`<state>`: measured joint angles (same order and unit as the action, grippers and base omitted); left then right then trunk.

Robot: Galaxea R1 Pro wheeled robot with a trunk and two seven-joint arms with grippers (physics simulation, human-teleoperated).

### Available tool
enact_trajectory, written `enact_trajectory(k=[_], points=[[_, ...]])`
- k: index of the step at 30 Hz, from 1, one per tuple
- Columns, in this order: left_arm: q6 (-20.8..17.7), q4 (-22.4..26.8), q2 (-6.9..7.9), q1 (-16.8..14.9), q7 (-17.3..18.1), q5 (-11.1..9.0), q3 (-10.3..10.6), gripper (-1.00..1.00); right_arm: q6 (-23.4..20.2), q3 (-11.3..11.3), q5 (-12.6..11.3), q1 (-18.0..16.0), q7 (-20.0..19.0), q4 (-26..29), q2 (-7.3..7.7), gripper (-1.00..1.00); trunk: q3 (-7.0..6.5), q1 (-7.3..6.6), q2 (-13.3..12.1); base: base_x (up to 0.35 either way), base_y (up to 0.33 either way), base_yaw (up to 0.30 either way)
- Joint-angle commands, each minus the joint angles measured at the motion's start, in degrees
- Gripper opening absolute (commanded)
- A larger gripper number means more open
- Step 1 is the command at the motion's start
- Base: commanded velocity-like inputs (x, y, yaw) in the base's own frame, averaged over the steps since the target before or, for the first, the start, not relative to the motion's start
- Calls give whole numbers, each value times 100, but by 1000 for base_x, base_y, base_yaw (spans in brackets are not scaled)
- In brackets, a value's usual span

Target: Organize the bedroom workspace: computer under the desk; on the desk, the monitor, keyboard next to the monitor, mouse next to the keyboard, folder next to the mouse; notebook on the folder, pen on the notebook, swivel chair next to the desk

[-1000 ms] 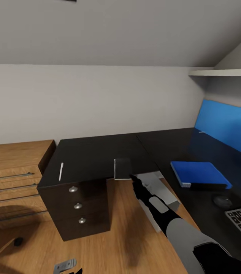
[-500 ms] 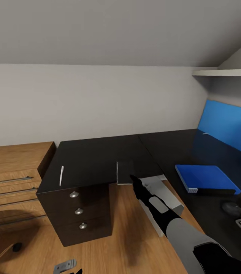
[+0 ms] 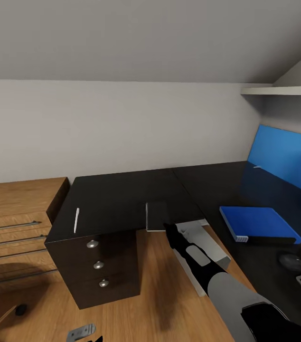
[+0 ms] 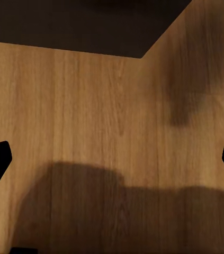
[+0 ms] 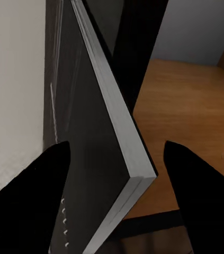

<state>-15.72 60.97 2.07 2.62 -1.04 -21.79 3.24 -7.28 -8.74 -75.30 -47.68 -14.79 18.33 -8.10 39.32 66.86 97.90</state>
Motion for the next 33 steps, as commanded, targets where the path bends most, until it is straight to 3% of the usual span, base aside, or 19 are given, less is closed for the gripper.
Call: enact_trajectory(k=[1, 5, 20, 27, 33], points=[[-27, 12, 4, 2, -12, -44, 8, 100, -9, -23, -46, -4, -21, -5, 2, -100, 4, 0, 2, 0, 0, 0], [-22, 12, -1, 2, -16, -44, 10, 100, -16, -17, -46, -4, -25, -5, 2, -100, 4, 0, 2, 0, 0, 0], [-19, 12, -4, 2, -68, -44, 10, 100, -23, -14, -46, -4, -41, -5, 2, -100, -265, -330, -599, 0, 0, 0], [-11, -1, -12, 2, -298, -44, 17, 100, 11, -6, -46, -4, -192, 14, 10, -100, -391, -483, -880, 0, 0, -10], [101, -163, -23, 2, -323, -37, 16, 100, 294, 9, -38, -4, -269, 55, 28, -100, -499, -615, -1121, 0, 0, -191]])
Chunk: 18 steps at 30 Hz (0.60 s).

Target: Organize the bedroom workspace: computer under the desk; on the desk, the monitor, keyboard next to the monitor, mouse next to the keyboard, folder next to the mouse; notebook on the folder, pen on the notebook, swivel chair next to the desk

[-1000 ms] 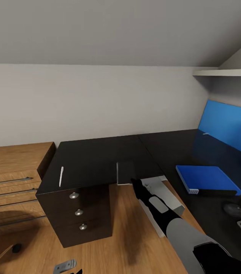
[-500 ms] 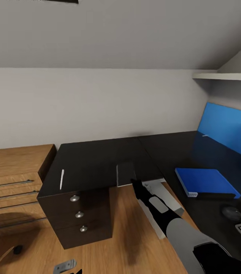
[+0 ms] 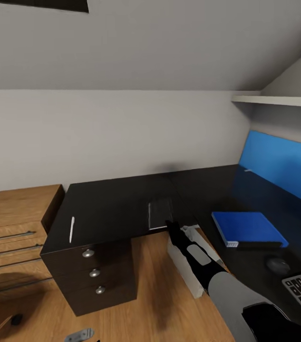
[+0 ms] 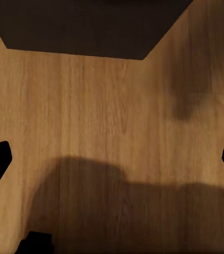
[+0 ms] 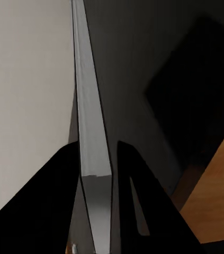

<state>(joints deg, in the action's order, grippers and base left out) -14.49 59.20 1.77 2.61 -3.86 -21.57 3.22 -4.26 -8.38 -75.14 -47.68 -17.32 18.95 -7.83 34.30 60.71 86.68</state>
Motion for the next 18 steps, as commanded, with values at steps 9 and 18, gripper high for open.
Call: enact_trajectory(k=[9, 18], points=[[121, -444, -10, 2, -99, -33, 61, 100, 201, 28, -93, -4, -20, 259, 328, -100, -50, -66, -119, 0, 0, -257], [122, -465, -10, 2, -97, -31, 65, 100, 191, 574, -239, -4, -7, 275, 674, -100, -50, -66, -119, 0, 0, -262]])
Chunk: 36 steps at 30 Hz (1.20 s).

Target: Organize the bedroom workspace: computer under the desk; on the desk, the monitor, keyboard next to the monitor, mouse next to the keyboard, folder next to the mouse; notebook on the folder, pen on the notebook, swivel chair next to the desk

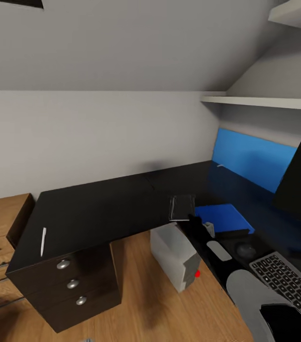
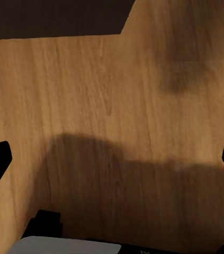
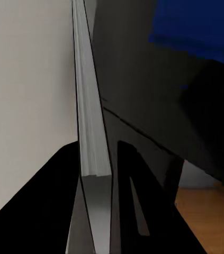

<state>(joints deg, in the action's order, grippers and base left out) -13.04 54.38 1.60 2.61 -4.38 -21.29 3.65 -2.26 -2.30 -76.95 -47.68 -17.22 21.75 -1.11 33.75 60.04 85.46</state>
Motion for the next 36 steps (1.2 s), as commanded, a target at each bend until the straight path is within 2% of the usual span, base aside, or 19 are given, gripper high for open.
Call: enact_trajectory(k=[1, 4, 5, 7, 10, 22, 28, 33, 36], points=[[-23, 14, 7, 3, -46, -59, 22, 100, -6, 2, -61, -5, -18, -7, 28, -100, 4, 0, 3, 0, 0, -262], [-23, 12, 7, 3, -46, -55, 22, 100, -2, 163, -63, -5, -18, -11, 62, -100, 4, 0, 3, 0, 0, -262], [-23, 12, 7, 3, -46, -39, 22, 100, 1, 290, -64, -5, -16, -11, 70, -100, 4, 0, 3, 0, 0, -262], [-23, 6, 7, 3, -48, 56, 20, 100, 4, 543, -61, -5, -9, -12, 79, -100, 4, 0, 3, 0, 0, -263], [-14, -56, -9, 3, -58, 222, 16, 100, 88, 725, -56, -5, -10, -11, 73, -100, 4, 0, 3, 5, -48, -258], [5, -65, -61, 3, -63, 279, -20, 100, 365, 745, -31, -6, 36, -4, 40, -100, 4, 0, 3, 61, -76, -51], [122, -15, -74, 3, -65, 278, -37, 100, 245, 748, -29, -5, -37, 2, 48, -100, -103, -132, -238, 0, 0, 0], [283, -7, -72, 3, -71, 276, -39, 100, 228, 749, -30, -5, -44, 4, 57, -100, -103, -132, -238, 0, 0, 0], [379, -7, -72, 3, -72, 279, -39, 100, 227, 749, -30, -5, -44, 5, 58, -100, -157, -197, -358, 0, 0, 0]])
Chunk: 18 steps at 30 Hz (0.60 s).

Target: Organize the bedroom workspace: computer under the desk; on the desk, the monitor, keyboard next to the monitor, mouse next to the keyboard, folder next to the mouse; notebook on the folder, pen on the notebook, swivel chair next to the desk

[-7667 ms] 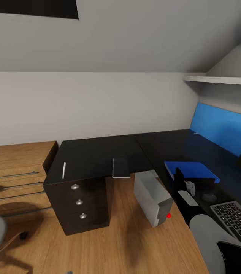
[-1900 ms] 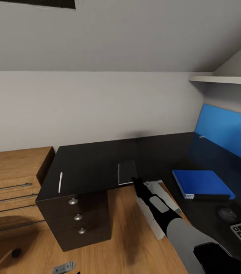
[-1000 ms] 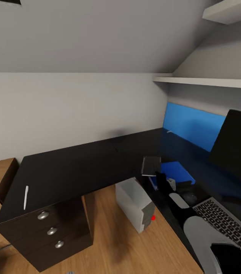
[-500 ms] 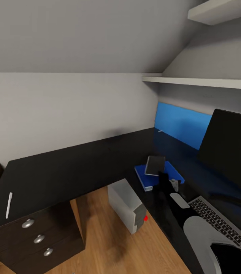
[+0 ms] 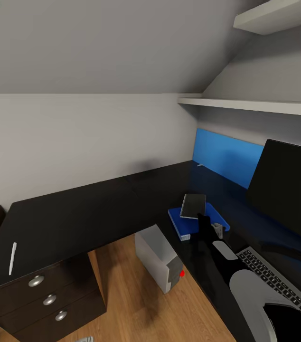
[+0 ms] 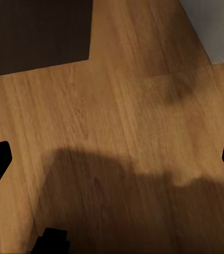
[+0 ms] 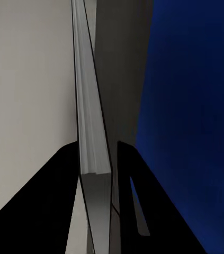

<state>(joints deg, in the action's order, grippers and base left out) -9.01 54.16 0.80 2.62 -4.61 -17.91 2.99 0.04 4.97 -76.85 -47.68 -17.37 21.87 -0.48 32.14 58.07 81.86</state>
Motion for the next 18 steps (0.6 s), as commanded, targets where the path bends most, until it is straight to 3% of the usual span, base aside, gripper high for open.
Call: enact_trajectory(k=[1, 18], points=[[9, 16, 8, 2, -48, -60, 26, 100, -4, 22, -40, -4, -27, -8, -5, -100, 4, 0, 1, 0, 0, 0], [23, 16, 8, 2, -49, -59, 26, 100, -13, 49, -69, -4, 146, -25, 4, -100, 4, 0, 1, 0, 0, 0]])
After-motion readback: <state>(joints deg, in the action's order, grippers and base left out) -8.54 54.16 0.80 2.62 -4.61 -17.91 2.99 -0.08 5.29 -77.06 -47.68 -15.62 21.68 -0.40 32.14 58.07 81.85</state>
